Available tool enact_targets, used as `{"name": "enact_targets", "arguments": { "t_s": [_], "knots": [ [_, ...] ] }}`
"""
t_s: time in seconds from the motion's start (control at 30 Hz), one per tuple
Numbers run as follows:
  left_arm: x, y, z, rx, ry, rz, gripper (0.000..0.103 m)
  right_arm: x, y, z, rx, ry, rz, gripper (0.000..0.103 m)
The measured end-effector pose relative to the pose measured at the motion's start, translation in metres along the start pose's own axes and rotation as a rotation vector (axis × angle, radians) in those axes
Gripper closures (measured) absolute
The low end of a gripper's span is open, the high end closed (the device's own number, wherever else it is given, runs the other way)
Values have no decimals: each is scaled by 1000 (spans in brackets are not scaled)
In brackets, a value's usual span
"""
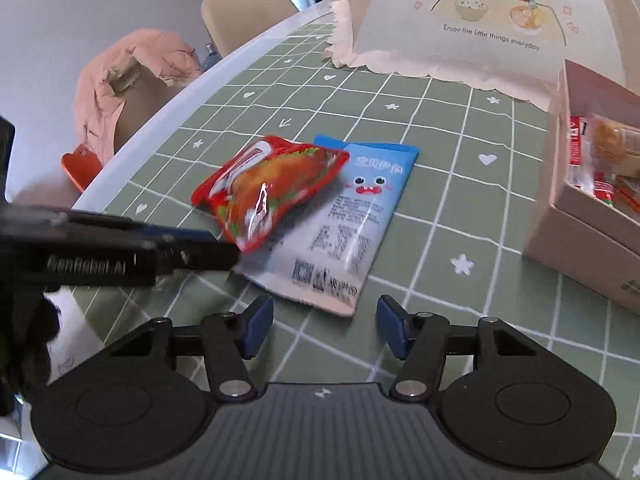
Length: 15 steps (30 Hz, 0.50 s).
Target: Organize snacks
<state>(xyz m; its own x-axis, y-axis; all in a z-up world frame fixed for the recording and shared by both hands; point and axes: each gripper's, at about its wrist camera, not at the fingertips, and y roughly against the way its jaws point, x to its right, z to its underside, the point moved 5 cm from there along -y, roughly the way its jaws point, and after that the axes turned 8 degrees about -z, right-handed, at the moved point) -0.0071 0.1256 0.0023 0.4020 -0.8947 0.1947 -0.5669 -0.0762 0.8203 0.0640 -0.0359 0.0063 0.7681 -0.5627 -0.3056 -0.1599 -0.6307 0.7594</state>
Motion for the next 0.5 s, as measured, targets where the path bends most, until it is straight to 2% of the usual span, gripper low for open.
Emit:
{"name": "enact_targets", "arguments": {
  "t_s": [0.03,0.1,0.13,0.27,0.37,0.43,0.5],
  "knots": [
    [-5,4,-2,8,19,-46,67,1,2,-5,23,3,15,43],
    [-18,12,-6,32,62,-133,70,1,0,-18,69,-3,56,34],
    [-23,16,-7,37,86,-152,70,0,-4,-25,93,-10,71,28],
    [-36,25,-8,24,194,-131,70,-8,-27,-58,152,6,113,27],
    [-36,28,-6,14,203,-152,70,-15,-47,-80,217,98,136,25],
    [-33,29,-2,4,195,-154,70,-15,-67,-89,193,151,176,25],
    [-33,29,1,-7,189,-150,70,-14,-82,-90,134,161,148,27]
  ]
}}
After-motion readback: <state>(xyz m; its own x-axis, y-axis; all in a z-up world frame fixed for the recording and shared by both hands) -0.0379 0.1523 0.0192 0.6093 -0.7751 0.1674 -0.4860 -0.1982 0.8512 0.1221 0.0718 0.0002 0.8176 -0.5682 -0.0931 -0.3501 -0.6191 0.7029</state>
